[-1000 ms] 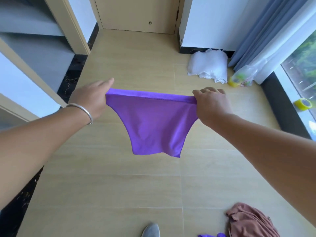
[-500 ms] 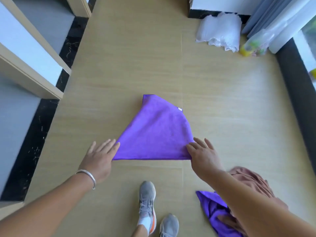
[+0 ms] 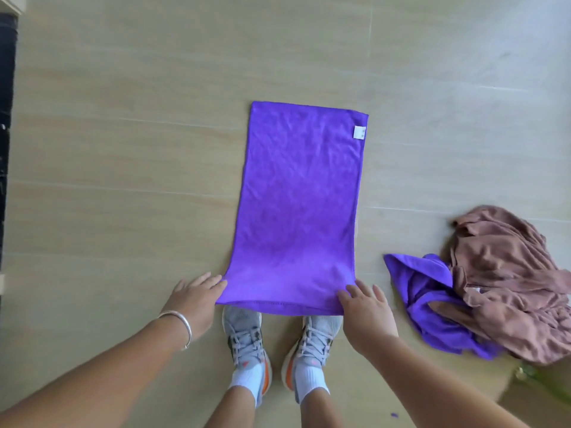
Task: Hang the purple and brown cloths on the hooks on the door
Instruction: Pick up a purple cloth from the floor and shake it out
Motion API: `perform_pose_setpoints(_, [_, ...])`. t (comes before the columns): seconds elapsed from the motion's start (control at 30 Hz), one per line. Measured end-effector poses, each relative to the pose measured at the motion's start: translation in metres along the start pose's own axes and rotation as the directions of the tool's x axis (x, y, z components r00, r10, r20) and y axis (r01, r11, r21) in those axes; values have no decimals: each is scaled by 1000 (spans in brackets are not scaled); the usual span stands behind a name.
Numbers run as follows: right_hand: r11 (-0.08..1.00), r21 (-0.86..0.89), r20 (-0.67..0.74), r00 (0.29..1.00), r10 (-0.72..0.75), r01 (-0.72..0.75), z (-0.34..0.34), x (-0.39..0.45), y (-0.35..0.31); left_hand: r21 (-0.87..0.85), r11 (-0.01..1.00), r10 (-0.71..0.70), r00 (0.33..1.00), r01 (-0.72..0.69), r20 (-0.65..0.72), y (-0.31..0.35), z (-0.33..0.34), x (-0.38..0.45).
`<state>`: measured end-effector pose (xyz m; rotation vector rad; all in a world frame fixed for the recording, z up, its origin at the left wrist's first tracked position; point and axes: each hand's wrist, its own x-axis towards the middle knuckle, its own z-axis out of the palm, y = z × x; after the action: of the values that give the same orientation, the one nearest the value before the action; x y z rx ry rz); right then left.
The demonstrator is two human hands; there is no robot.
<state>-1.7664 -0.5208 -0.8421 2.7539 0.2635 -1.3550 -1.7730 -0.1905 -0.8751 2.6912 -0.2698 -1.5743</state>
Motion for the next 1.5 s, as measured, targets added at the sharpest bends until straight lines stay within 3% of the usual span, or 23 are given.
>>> perform_pose_setpoints(0.13, [999, 14, -10, 999, 47, -46, 13, 21, -7, -320, 947, 5, 995, -35, -95, -14, 6, 23])
perform_pose_setpoints(0.27, [978, 155, -174, 971, 163, -137, -15, 57, 8, -685, 728, -253, 941, 32, -225, -27, -44, 53])
perform_pose_setpoints(0.43, [890, 412, -234, 922, 310, -195, -77, 135, 49, -836, 537, -284, 908, -116, -309, -43, -126, 122])
perform_pose_setpoints(0.5, [866, 466, -266, 906, 330, -179, -99, 173, 65, -839, 517, -285, 891, -169, -354, -46, -155, 160])
perform_pose_setpoints(0.67, [842, 502, -346, 846, 406, -199, -147, 292, 109, -773, 578, -292, 818, -262, -495, -50, -214, 277])
perform_pose_setpoints(0.8, [849, 497, -402, 819, 409, -180, -162, 387, 131, -666, 708, -315, 738, -236, -597, -57, -241, 368])
perform_pose_setpoints(0.9, [884, 434, -548, 727, 413, -174, -152, 426, 137, -572, 802, -335, 661, -174, -671, -55, -242, 412])
perform_pose_setpoints(0.97, [930, 336, -647, 680, 345, -152, -136, 422, 132, -442, 890, -306, 572, -112, -761, -46, -232, 410])
perform_pose_setpoints(1.03, [982, 184, -705, 690, 165, -47, -112, 400, 119, -240, 960, -148, 465, -146, -873, -29, -210, 386])
perform_pose_setpoints(1.07, [994, 105, -711, 701, 58, 24, -97, 385, 109, -119, 980, -38, 446, -157, -894, -19, -194, 371])
perform_pose_setpoints(1.1, [995, 33, -703, 710, -42, 92, -80, 371, 98, -12, 988, 62, 462, -155, -885, -7, -174, 357])
perform_pose_setpoints(1.17, [978, -80, -668, 717, -198, 195, -45, 348, 79, 123, 978, 198, 568, -169, -799, 15, -128, 333])
perform_pose_setpoints(1.27, [955, -187, -574, 764, -296, 229, -11, 344, 73, 211, 958, 287, 698, -196, -656, 29, -78, 325])
perform_pose_setpoints(1.4, [959, -209, -501, 821, -274, 192, -28, 378, 89, 260, 963, 225, 749, -74, -624, 16, -104, 360])
perform_pose_setpoints(1.5, [981, -176, -509, 846, -161, 80, -70, 408, 89, 169, 985, 76, 793, 35, -604, 1, -159, 388])
